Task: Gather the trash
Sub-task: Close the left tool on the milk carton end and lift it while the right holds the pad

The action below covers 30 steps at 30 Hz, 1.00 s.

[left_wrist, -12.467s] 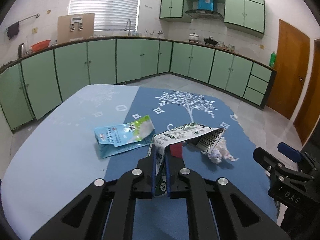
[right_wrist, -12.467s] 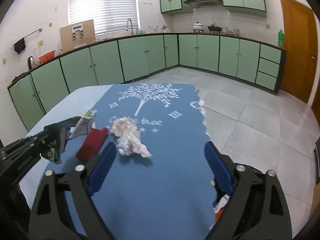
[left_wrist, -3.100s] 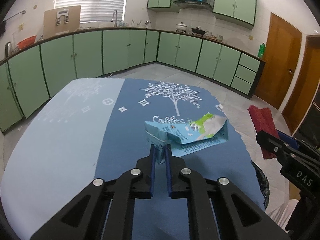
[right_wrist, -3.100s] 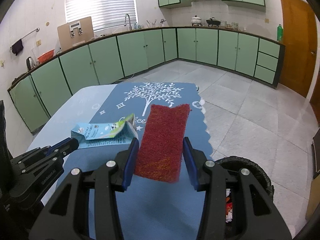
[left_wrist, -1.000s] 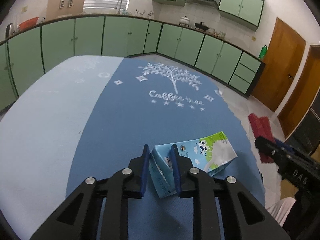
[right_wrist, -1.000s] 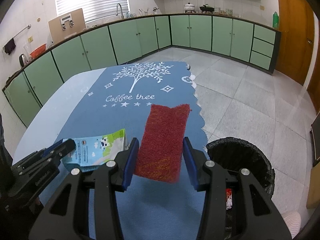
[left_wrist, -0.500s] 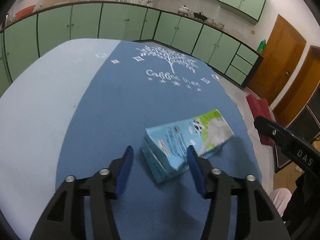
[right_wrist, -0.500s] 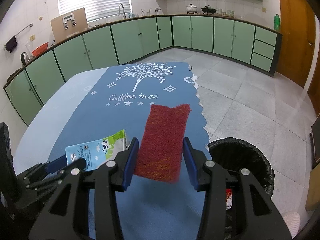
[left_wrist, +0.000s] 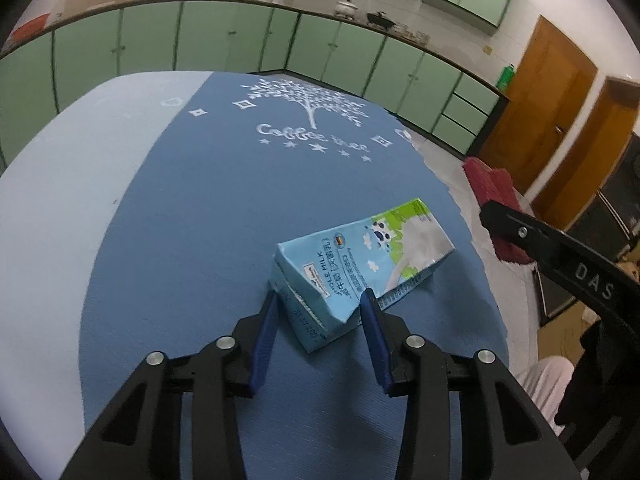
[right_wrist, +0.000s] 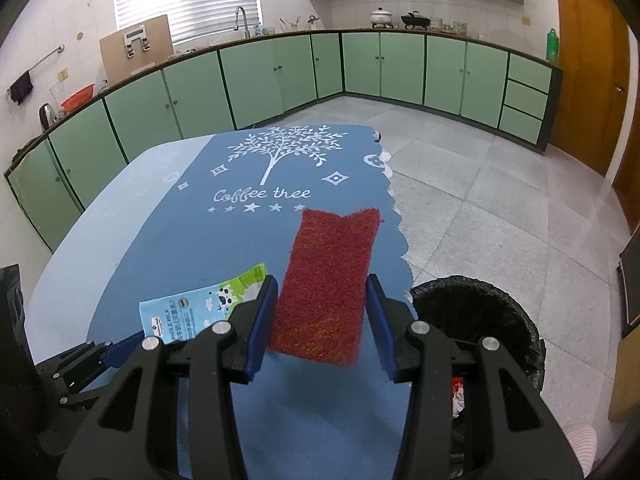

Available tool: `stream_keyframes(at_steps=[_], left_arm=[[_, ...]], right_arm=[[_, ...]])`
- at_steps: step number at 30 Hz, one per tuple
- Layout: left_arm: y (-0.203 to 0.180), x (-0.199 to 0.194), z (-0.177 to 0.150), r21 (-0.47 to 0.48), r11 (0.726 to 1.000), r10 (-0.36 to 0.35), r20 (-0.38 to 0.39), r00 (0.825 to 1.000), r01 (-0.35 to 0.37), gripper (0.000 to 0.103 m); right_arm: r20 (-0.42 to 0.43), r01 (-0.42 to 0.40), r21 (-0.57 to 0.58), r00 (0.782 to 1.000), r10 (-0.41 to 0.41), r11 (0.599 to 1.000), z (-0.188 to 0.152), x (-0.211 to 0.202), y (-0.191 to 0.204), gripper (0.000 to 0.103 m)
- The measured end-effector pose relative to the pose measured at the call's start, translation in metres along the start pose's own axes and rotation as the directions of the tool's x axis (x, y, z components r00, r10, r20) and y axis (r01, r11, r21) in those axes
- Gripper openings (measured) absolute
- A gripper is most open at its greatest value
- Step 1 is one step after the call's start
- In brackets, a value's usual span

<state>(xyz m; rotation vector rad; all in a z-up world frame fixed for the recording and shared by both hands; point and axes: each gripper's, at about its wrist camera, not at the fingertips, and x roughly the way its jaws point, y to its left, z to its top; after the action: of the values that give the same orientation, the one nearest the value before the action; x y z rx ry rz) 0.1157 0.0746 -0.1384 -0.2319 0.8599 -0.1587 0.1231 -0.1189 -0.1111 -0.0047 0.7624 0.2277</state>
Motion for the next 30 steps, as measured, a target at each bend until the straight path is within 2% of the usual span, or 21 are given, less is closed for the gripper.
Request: stream_keyframes(at_steps=[3,5,17,21,30], left_arm=[[0.000,-0.001,0.000,0.019,1.000,-0.011,-0.008,1.000,0.011,0.051],[0.003,-0.001,0.001,0.038,0.999,-0.001,-0.002,1.000,0.001,0.061],[0.007,0.007,0.006,0.146,0.989,-0.013,0.004,1.000,0.012,0.081],[0.005,0.010,0.007,0.198,0.980,-0.014,0.003,1.000,0.013,0.081],[0.002,0.017,0.011,0.226,0.974,-0.012,0.005,1.000,0.011,0.083]], right_arm=[[-0.002,0.002,-0.002,1.000,-0.002,1.000,-0.001,-0.001,-0.002,0.043],[-0.005,0.003,-0.003,1.000,-0.003,1.000,-0.003,-0.001,-0.002,0.043],[-0.017,0.011,-0.012,1.000,-0.011,1.000,-0.007,0.000,0.001,0.043],[-0.017,0.013,-0.009,1.000,-0.014,1.000,-0.006,0.001,0.001,0.043],[-0.023,0.011,-0.012,1.000,-0.012,1.000,-0.008,0.002,0.002,0.043]])
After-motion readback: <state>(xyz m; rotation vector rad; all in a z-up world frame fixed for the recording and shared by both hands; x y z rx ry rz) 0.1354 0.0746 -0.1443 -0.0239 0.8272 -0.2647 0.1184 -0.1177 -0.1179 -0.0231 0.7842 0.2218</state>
